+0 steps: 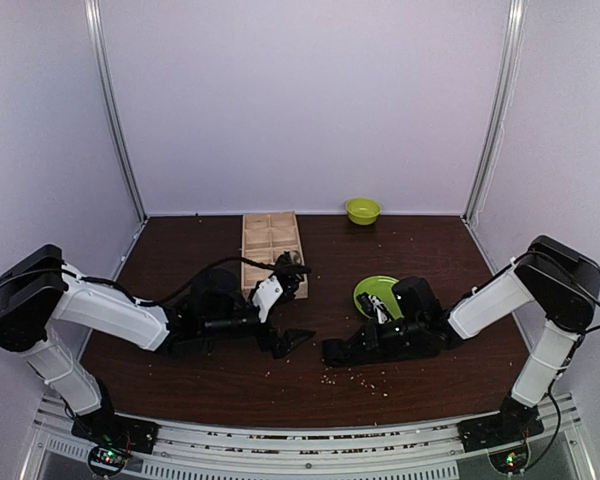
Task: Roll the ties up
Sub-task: Roll the tie at the center of the board.
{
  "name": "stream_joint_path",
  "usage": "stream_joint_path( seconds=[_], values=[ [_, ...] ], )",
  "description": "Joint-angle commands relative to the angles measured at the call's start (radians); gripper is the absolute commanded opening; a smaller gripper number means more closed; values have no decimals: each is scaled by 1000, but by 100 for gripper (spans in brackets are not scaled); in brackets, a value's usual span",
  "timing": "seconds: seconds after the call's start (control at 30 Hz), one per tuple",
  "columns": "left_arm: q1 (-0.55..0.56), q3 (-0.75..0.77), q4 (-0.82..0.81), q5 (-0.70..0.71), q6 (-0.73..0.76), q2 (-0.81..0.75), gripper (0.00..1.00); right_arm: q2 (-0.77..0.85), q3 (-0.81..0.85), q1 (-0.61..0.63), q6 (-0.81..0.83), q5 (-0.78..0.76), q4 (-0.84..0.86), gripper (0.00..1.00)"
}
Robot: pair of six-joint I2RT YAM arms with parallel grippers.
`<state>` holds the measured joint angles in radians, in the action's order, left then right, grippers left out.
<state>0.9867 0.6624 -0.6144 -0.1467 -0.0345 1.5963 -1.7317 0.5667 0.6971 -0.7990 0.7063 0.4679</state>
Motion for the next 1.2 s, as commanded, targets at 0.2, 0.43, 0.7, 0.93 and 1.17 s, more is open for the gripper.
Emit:
stream_joint_path(
  seconds=[0.2,0.43,0.7,0.93,1.17],
  values=[
    [38,4,-254,-40,-29,197,98,-83,-62,-31,58,-53,-55,0],
    [80,137,-333,-59,-27,440,97,-95,-91,-31,52,-71,-23,0],
    [84,221,-401,-65,-67,593,89,-109,-113,-31,18,-59,42,0],
    [84,270,-262,-100,-27,602,59,-103,-114,-31,-3,-57,64,0],
    [83,274,39,-109,69,519,42,18,-102,-34,-2,-62,1,22]
  ],
)
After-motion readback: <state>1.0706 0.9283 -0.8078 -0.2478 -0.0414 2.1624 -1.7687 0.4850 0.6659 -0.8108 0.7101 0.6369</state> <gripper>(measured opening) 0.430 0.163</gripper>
